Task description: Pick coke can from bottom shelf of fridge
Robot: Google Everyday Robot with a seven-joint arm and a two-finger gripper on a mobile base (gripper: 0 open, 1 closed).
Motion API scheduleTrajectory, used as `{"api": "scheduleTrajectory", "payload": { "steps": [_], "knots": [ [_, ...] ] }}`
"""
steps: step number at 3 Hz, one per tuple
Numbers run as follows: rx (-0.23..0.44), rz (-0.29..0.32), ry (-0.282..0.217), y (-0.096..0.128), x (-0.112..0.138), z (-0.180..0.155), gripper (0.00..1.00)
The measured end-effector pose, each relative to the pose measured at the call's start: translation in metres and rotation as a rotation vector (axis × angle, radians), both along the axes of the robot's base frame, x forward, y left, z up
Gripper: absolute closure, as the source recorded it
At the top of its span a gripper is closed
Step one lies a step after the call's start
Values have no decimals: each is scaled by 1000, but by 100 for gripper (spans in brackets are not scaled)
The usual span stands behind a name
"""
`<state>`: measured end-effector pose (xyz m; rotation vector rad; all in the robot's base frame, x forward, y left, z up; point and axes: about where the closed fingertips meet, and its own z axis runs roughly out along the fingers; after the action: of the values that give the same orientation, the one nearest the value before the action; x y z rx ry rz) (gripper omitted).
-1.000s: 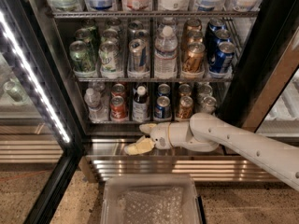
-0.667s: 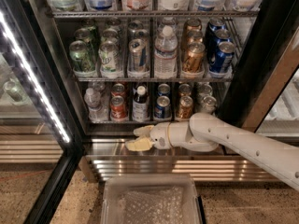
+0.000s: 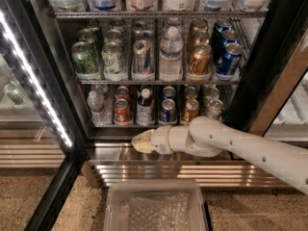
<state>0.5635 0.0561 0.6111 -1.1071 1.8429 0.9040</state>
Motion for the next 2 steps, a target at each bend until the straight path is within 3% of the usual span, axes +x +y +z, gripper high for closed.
{"api": "scheduleTrajectory", "payload": {
  "steps": [1,2],
  "knots": [
    [-53,8,-90,12,17,-4,70],
    [-83,27,-152,27,31,-9,54]
  ]
}}
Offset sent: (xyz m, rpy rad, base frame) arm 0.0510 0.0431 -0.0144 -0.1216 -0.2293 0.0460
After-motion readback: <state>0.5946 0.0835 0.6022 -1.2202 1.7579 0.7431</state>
